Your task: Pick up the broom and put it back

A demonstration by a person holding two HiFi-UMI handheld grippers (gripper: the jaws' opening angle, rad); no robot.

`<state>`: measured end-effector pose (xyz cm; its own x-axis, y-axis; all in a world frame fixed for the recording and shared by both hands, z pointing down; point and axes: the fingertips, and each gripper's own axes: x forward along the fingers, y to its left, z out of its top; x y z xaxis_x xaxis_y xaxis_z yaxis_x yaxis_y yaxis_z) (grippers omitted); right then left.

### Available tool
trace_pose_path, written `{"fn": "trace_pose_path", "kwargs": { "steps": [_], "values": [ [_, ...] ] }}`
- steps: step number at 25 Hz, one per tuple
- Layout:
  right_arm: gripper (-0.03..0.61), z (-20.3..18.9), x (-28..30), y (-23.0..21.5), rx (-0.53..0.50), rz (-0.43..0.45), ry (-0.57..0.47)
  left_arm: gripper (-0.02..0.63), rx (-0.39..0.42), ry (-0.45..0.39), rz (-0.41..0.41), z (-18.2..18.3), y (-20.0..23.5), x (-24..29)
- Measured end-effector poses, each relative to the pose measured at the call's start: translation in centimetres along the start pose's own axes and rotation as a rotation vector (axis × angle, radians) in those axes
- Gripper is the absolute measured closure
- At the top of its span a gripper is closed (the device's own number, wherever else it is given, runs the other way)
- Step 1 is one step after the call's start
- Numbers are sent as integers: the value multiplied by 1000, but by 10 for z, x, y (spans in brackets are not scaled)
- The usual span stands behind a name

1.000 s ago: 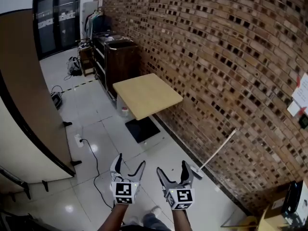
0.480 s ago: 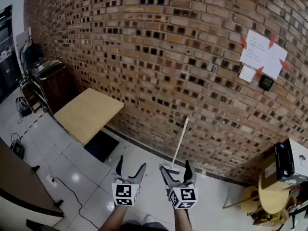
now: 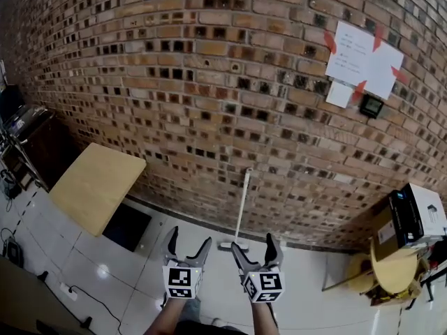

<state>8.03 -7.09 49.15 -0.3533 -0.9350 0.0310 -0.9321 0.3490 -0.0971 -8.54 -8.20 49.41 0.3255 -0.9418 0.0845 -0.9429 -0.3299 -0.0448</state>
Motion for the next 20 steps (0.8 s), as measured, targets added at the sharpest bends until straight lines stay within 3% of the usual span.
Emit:
{"fn": "trace_pose_path", "kwargs": {
  "steps": [11,13,20],
  "values": [
    [100,23,166,-20,-28,-137,-15,201,52,-35,-187,29,77,162],
    [100,24,185,-20,-42,-161,-5,229,49,-32,-202,29,92,183],
    [114,11,219,-36,-54,-186,53,229,13,22,-251,10,110,234]
  ]
}}
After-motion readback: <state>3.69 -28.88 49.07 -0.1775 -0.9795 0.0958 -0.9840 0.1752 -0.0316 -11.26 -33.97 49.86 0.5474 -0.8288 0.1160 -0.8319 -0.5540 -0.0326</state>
